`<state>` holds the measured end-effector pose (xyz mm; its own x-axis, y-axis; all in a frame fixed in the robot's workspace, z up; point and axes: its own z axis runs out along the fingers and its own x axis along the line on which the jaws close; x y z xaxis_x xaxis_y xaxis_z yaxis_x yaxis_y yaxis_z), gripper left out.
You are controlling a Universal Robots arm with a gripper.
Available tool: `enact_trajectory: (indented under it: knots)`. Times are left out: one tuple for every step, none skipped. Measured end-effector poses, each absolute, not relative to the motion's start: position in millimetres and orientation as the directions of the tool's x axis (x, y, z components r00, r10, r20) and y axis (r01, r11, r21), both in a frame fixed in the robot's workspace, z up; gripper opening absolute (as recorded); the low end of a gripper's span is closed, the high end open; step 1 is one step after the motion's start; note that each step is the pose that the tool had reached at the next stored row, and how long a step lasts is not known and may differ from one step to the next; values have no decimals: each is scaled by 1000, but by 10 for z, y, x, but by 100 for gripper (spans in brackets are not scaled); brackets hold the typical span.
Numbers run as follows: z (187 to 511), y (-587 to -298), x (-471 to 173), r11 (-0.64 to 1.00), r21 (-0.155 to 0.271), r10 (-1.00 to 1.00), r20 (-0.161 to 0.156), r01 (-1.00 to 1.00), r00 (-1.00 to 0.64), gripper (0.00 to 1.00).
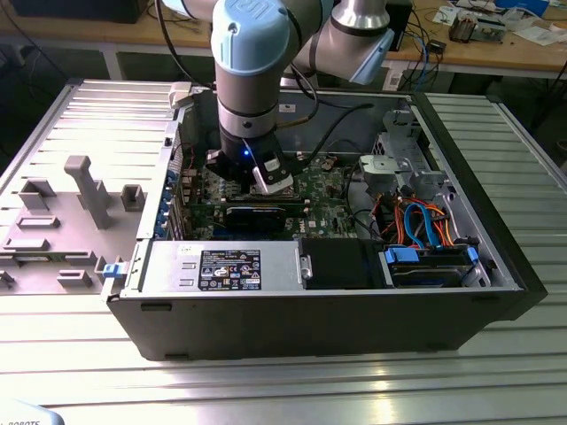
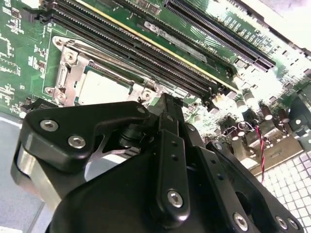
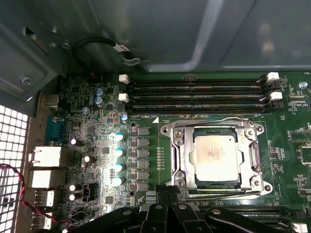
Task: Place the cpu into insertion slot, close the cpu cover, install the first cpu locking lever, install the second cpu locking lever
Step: 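Install the second cpu locking lever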
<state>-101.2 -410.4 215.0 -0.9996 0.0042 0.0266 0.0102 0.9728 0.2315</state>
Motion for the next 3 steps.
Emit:
enact_trajectory:
  knots:
    - [2149, -4104, -1012, 973, 232, 4, 27, 10, -1000, 11]
    - [2150, -4104, -1012, 973, 232, 4, 27, 10, -1000, 11]
    - [2150, -4104, -1012, 973, 232, 4, 27, 10, -1000, 11]
